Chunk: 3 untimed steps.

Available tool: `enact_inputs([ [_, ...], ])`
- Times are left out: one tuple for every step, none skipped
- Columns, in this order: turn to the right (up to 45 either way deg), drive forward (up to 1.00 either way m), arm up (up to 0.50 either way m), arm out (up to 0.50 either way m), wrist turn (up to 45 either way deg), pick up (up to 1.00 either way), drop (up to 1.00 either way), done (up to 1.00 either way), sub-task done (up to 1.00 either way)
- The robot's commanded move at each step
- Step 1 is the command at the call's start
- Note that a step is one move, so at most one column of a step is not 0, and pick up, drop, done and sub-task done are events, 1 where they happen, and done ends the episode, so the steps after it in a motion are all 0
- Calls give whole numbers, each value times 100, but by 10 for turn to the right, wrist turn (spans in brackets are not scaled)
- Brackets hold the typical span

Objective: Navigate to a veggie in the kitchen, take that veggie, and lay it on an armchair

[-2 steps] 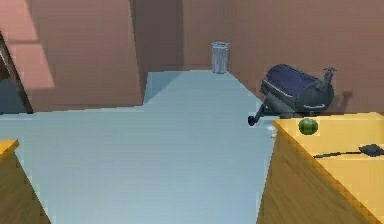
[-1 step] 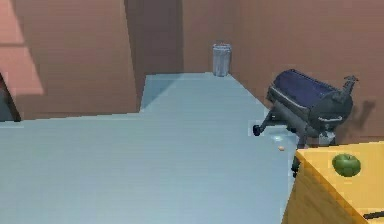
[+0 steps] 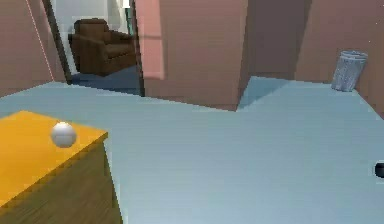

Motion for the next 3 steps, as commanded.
enact_inputs([
  [0,100,0,0,0,0,0,0,0],
  [0,30,0,0,0,0,0,0,0],
  [-360,0,0,0,0,0,0,0,0],
])
